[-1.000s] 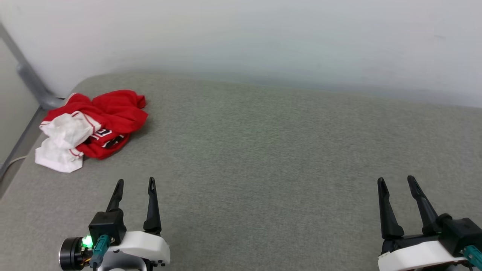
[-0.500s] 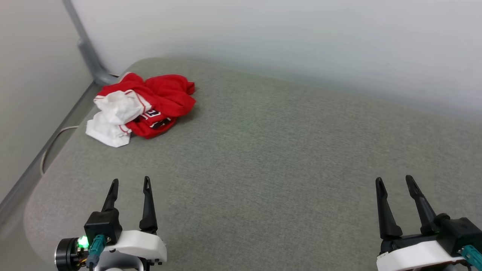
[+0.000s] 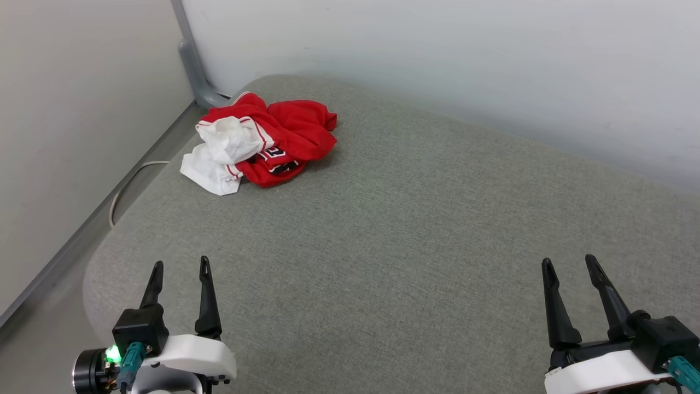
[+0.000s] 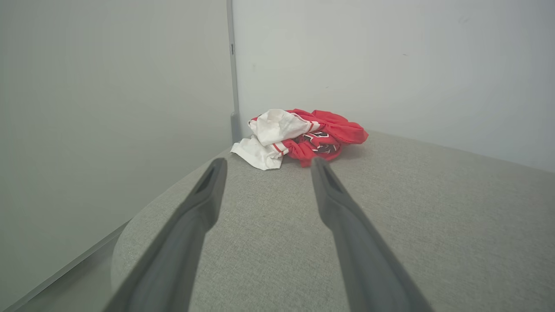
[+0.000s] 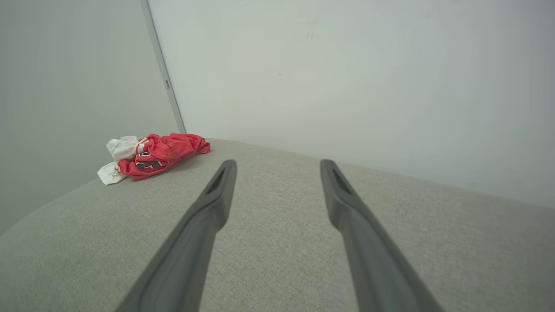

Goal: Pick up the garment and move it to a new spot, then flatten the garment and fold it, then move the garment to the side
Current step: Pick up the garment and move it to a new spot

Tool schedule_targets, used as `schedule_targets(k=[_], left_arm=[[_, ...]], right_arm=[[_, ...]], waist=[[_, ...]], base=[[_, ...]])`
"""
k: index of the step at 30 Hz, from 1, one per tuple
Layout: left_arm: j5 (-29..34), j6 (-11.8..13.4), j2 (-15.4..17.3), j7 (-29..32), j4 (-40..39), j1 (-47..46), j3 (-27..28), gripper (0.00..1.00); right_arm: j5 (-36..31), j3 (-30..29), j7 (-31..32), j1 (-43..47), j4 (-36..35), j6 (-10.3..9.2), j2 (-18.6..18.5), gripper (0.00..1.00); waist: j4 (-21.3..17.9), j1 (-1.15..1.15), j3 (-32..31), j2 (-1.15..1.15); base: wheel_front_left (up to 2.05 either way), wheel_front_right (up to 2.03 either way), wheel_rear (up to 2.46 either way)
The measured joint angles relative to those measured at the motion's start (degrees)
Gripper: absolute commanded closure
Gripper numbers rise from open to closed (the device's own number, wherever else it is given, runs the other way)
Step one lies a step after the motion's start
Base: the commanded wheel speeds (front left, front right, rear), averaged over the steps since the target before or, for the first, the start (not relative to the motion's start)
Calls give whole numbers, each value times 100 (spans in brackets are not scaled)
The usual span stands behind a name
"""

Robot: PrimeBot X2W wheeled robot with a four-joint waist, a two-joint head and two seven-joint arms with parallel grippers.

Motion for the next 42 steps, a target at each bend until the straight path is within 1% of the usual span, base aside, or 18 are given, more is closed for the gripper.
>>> schedule_targets(k=[5, 9, 14, 20, 22, 24, 26, 29, 31, 34, 37, 40, 42], left_arm=[[-24, 18, -1, 0, -2, 5, 25, 0], [-42, 9, 0, 0, 10, 2, 105, 0], [-63, -182, 44, 0, 35, -361, 409, 0], [-241, -498, 524, 0, 76, -1363, 1127, 0], [-426, -644, 668, 0, 143, -1779, 1381, 0], [-411, -755, 915, 0, 234, -2128, 1472, 0], [-505, -833, 1020, -1, 266, -2498, 1557, 0], [-697, -936, 1221, 0, 631, -3025, 1557, 0], [-800, -987, 1446, 85, 949, -3353, 1484, 0], [-1122, -1034, 1702, 359, 1352, -3914, 1351, 0], [-1412, -1060, 1974, 864, 1751, -4339, 1137, 0], [-1875, -1061, 2243, 1557, 2154, -4702, 867, 0], [-2139, -1067, 2485, 2126, 2395, -4917, 676, 0]], right_arm=[[-1, 13, 0, -2, -3, 0, 0, 0], [-20, 55, 0, -18, -3, 0, 0, 0], [-108, 103, 0, -96, -35, 0, 0, 0], [-316, 129, 0, -318, -157, 0, 0, 0], [-392, 111, 0, -409, -219, 0, 0, 0], [-476, 102, 0, -507, -305, 0, 1, 0], [-565, 71, 0, -599, -401, 0, 1, 0], [-667, 66, 0, -742, -547, 0, -34, 0], [-704, 83, -1, -853, -668, 0, -97, 0], [-725, 82, 0, -1005, -836, 0, -176, 0], [-761, 73, 0, -1122, -1009, 0, -243, 0], [-786, 55, 0, -1209, -1165, 0, -294, 0], [-808, 47, 0, -1263, -1234, 0, -327, 0]], waist=[[56, 0, 44, 0], [12, 0, 62, 0], [-151, 0, 122, 0], [-468, 0, 379, 0], [-584, 0, 532, 0], [-700, 0, 706, 0], [-814, 0, 907, 0], [-967, 0, 1239, 0], [-1060, 1, 1471, 0], [-1189, 1, 1816, 0], [-1307, 1, 2136, 0], [-1412, 1, 2423, 0], [-1478, 1, 2588, 0]], base=[[0, 0, 0], [0, 0, 0], [0, 0, 0], [0, 0, 0], [0, 0, 0], [0, 0, 0], [0, 0, 0], [0, 0, 0], [0, 0, 0], [0, 0, 0], [0, 0, 0], [0, 0, 0], [0, 0, 0]])
